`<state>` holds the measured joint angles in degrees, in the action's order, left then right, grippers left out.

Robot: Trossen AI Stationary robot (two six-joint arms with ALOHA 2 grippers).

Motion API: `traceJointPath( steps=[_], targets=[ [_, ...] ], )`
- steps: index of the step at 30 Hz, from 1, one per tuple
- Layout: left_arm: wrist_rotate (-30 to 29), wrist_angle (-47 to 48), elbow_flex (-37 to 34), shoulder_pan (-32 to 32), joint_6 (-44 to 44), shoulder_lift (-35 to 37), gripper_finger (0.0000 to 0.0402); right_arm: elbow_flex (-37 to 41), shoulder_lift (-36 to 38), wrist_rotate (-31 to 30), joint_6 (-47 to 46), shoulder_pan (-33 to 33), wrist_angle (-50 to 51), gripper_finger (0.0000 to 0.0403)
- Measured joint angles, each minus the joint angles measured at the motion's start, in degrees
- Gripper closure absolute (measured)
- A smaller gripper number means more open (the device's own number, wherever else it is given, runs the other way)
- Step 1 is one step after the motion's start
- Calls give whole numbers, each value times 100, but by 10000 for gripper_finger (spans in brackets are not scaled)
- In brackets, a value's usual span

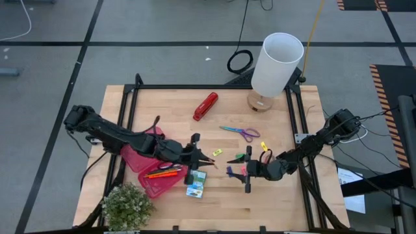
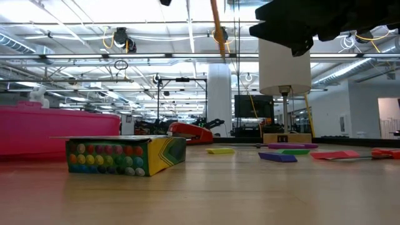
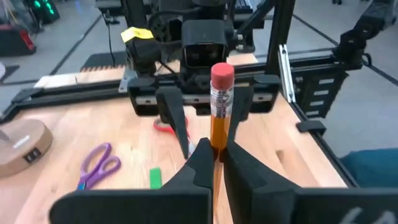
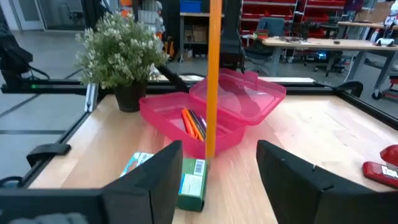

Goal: Pack school essentials
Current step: Put the orange pencil into the red supply box

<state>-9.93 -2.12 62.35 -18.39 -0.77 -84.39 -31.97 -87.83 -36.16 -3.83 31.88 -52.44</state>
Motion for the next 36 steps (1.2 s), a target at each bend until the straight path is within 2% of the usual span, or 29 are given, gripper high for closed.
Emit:
traceJointPath(
  steps=[7,20,36],
  targets=[
    [-37,986,-2,-184,-355,429,370,0,2,-37,-116,0,367,202],
    [-59,2701,-2,-443,-1337,548,376,0,7,-133,-322,7,1131,211],
    [-59,3717,-2,-464,-1935,548,377,2,7,-125,-390,9,1257,211]
  ],
)
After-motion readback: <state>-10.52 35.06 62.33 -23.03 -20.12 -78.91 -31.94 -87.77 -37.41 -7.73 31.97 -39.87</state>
